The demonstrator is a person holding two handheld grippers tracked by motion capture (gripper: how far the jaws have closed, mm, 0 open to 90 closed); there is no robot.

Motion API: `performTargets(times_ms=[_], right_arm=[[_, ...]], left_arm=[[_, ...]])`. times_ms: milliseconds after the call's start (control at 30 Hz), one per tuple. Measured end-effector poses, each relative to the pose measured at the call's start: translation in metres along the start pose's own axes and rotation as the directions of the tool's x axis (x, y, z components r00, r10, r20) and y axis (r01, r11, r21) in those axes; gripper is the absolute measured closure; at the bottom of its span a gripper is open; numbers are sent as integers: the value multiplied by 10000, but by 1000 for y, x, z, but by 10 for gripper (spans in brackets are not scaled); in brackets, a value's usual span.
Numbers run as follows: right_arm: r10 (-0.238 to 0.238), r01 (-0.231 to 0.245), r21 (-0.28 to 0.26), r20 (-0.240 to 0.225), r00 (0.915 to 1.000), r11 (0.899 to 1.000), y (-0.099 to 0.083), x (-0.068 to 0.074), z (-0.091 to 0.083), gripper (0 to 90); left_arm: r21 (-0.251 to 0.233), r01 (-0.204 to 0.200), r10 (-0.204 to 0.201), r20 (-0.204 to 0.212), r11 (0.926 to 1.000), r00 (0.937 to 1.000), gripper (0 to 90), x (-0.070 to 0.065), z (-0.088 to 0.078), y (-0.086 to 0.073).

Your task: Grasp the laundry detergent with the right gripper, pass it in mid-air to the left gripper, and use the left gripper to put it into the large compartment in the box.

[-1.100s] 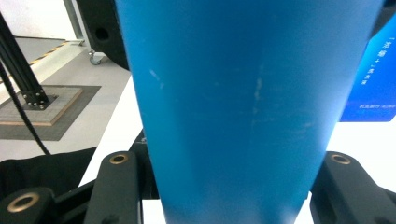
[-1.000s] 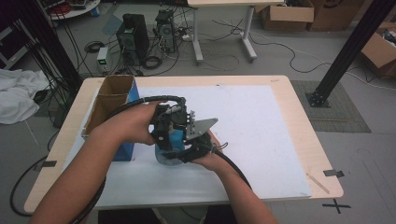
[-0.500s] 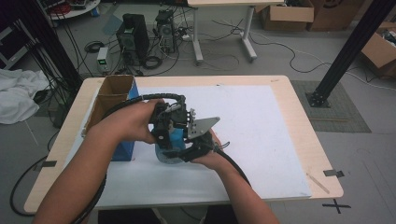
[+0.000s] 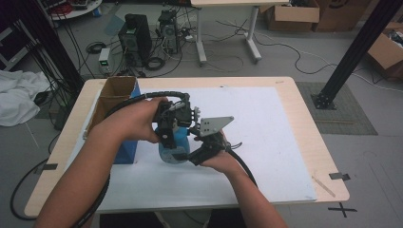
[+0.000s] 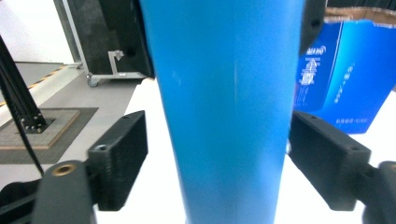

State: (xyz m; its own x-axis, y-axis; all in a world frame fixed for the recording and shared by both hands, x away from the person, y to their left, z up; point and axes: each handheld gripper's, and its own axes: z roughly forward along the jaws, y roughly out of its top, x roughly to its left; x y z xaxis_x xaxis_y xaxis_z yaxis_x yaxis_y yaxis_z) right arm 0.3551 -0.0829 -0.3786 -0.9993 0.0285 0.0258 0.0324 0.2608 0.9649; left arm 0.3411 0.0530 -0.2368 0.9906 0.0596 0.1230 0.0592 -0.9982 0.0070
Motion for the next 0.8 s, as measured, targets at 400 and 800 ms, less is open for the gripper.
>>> performTargets(times_ms=[400, 800], right_arm=[[-15, -31, 720, 630, 9980, 9974, 16, -3, -32, 28], [-208, 75, 1852, 699, 9973, 9827, 43, -14, -69, 0]], left_arm=[[-54, 841, -839, 261, 9964, 9961, 386, 11, -26, -5], [-3, 2968, -2964, 508, 9550, 9537, 385, 41, -74, -23]])
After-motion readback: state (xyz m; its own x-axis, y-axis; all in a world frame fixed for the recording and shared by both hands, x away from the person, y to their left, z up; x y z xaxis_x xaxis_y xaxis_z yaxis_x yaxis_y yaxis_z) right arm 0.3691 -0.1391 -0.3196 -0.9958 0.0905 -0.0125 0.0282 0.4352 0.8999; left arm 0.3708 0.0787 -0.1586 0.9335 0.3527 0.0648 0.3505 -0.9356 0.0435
